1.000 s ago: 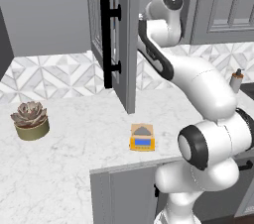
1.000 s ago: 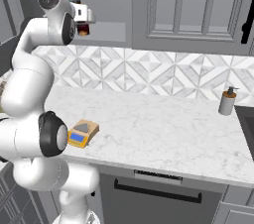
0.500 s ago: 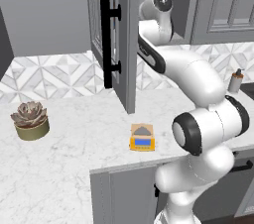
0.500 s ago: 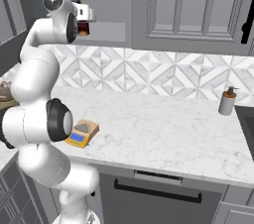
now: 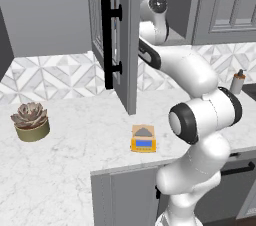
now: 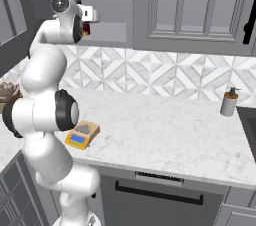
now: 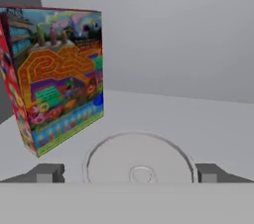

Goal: Pick the canned food and place it on the digital scale for weighing, and close the cabinet.

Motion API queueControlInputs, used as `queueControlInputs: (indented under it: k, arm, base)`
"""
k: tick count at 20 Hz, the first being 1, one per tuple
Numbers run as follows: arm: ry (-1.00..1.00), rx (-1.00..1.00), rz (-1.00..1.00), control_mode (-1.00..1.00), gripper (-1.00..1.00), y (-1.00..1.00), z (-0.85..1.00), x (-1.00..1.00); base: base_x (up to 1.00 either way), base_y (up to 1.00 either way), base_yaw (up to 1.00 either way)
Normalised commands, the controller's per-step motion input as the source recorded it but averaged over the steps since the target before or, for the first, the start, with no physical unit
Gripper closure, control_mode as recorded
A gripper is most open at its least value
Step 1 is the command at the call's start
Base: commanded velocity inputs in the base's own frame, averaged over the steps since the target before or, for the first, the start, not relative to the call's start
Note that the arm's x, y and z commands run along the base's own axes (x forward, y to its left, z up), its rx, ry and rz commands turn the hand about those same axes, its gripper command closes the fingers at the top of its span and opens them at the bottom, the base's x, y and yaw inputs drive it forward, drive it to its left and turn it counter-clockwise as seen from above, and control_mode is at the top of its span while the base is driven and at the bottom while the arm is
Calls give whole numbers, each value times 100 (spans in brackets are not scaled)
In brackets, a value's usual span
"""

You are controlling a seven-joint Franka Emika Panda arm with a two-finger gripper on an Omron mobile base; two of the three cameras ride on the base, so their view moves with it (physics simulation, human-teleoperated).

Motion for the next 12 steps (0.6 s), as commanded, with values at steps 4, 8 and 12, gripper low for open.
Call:
queueControlInputs:
  k: [4,8,12]
  arm:
    - [0,0,0,-100,100,0,-13,41]
    - [0,0,0,-100,100,0,-13,13]
    - [-2,0,0,-100,100,0,-23,-10]
  base:
    - [0,0,0]
    - [0,0,0]
    - [0,0,0]
